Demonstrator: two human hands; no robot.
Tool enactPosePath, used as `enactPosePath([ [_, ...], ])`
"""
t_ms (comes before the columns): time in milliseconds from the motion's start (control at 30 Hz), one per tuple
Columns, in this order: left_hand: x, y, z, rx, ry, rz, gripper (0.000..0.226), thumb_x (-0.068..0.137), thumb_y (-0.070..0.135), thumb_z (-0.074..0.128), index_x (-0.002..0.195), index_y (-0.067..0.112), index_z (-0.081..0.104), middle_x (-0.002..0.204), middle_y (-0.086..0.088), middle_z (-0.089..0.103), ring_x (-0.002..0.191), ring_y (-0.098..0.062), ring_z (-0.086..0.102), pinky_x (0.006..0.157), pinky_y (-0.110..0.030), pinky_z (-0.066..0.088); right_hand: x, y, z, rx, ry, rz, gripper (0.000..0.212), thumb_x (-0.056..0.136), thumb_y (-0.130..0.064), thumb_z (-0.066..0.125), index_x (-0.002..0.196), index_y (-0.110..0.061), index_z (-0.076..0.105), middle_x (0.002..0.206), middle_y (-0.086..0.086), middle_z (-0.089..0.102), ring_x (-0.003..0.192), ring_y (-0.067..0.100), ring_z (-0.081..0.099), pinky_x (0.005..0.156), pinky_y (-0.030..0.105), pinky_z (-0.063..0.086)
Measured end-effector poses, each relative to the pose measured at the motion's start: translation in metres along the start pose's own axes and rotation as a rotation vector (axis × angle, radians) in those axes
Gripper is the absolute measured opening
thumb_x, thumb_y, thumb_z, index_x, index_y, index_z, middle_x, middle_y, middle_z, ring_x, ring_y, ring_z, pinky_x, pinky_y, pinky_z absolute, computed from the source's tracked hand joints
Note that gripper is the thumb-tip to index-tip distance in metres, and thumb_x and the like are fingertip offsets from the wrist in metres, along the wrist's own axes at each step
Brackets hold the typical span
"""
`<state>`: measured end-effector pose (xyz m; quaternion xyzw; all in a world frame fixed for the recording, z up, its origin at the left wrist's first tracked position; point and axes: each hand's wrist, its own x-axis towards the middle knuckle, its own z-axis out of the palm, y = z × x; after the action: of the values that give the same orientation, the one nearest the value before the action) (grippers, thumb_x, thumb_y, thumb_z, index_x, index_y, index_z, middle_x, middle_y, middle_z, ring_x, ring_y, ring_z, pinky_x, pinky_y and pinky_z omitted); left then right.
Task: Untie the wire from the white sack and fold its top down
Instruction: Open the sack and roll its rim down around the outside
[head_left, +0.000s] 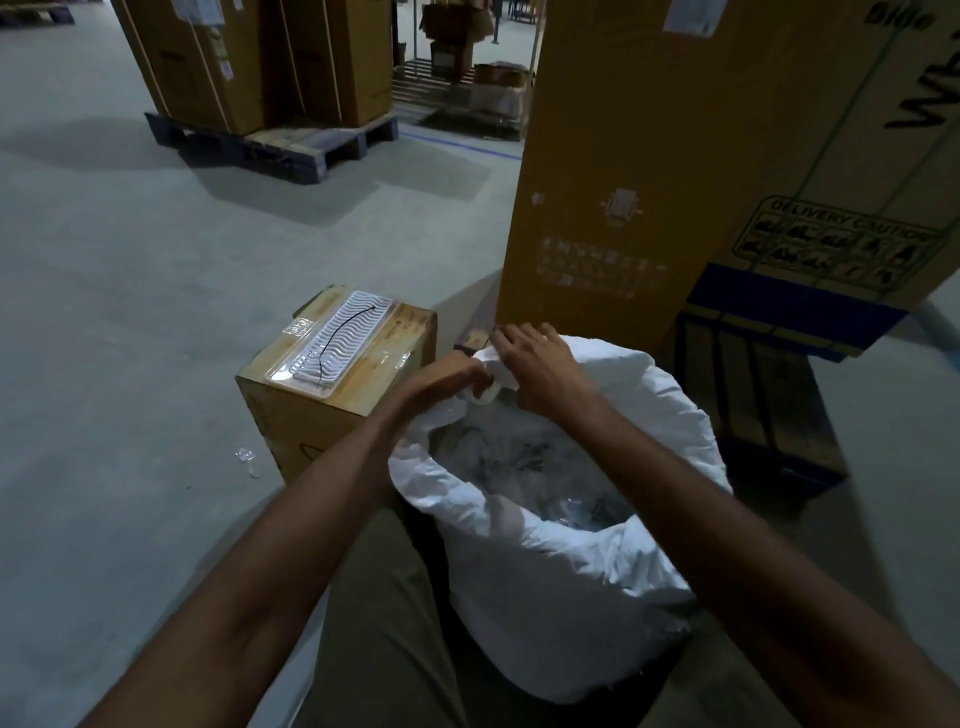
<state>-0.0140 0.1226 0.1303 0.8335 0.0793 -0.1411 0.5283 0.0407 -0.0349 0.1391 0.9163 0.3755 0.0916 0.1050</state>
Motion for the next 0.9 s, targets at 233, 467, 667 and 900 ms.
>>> enactPosePath([
  [233,0.02,-0.011,0.019,0.956,0.32,0.264,0.064,0.066,0.041,0.075,0.119,0.01,0.057,0.103,-0.015,0.065,0.097,-0.03,0.059,0.08,-0.039,0.048,-0.002,0.008,-0.005,0.352,-0.259,0.27,0.044,0.085,-0.02,0.076,0.124,-0.009,0.059,0.125,0.018,0.06,0.115,0.04,0.061,0.084,0.04,0.049],
  [467,0.022,-0.004,0.042,1.063,0.414,0.232,0.041,0.07,0.044,0.066,0.098,0.014,0.066,0.096,-0.009,0.07,0.091,-0.03,0.062,0.074,-0.035,0.045,0.01,0.037,-0.01,0.352,-0.271,0.147,0.049,0.077,-0.023,0.081,0.124,-0.015,0.068,0.115,0.014,0.069,0.103,0.033,0.065,0.077,0.036,0.045],
  [667,0.041,0.012,0.015,0.399,-0.044,-0.142,0.035,0.079,0.017,0.069,0.11,0.0,0.07,0.102,-0.015,0.07,0.086,-0.026,0.064,0.087,-0.043,0.057,-0.026,0.046,0.039,0.078,-0.027,0.173,0.07,0.067,-0.014,0.085,0.131,-0.013,0.057,0.127,0.011,0.063,0.119,0.03,0.058,0.109,0.043,0.04],
  [900,0.045,-0.01,0.057,1.25,0.39,0.337,0.077,0.066,0.044,0.074,0.132,0.016,0.045,0.122,-0.013,0.056,0.108,-0.032,0.051,0.085,-0.041,0.046,-0.013,0.059,0.028,0.296,-0.299,0.325,0.035,0.086,-0.019,0.071,0.118,-0.012,0.061,0.12,0.011,0.066,0.109,0.033,0.064,0.083,0.038,0.049],
])
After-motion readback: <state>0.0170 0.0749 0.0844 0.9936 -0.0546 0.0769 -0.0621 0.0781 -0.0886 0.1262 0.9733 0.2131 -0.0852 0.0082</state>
